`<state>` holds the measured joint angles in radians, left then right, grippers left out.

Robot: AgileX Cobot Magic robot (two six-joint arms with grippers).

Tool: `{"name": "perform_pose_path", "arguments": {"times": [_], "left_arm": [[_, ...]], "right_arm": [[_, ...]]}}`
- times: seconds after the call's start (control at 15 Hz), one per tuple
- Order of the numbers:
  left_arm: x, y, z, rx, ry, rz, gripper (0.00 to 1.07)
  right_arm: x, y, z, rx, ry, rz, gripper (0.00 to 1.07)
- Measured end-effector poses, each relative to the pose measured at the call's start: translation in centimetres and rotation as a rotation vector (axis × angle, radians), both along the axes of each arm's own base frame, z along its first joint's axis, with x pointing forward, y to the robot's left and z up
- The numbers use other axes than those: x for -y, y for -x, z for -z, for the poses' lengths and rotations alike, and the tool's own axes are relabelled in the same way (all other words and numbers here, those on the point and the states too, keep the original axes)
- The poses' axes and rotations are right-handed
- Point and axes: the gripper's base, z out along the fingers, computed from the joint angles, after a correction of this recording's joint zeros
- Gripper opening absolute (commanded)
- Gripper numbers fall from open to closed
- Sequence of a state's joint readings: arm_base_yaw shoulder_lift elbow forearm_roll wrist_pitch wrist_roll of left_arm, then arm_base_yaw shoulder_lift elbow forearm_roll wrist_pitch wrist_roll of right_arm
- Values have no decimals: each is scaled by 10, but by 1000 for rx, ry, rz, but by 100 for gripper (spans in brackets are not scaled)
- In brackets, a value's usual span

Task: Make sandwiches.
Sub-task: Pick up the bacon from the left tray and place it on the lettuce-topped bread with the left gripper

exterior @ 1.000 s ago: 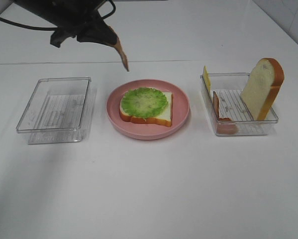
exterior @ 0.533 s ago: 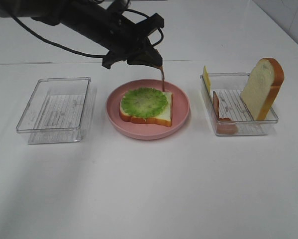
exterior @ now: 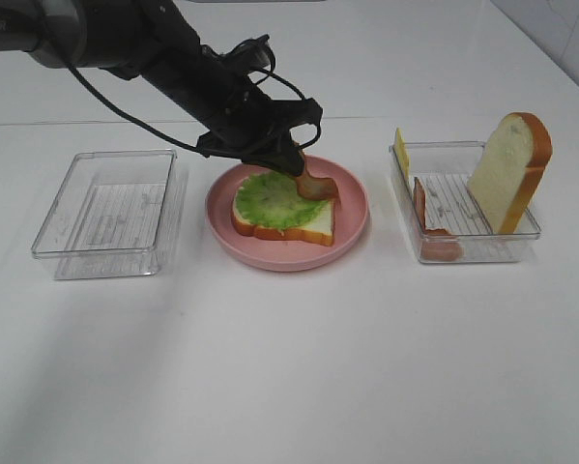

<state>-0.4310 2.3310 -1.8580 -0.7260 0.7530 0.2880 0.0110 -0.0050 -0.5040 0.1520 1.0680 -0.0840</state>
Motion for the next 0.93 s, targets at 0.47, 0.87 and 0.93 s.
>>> {"name": "perform_pose_path", "arguments": {"times": [0.47,0.87,0.93], "left_arm": [[-9,-1,4,53,-134,43,0],[-13,-2,1,68,-187,35,27],[-14,-2,-1,75,-195,39,46]], "right_arm": [[0,0,0,0,0,0,81],[0,0,0,0,0,0,81],[0,0,0,0,0,0,81]]}}
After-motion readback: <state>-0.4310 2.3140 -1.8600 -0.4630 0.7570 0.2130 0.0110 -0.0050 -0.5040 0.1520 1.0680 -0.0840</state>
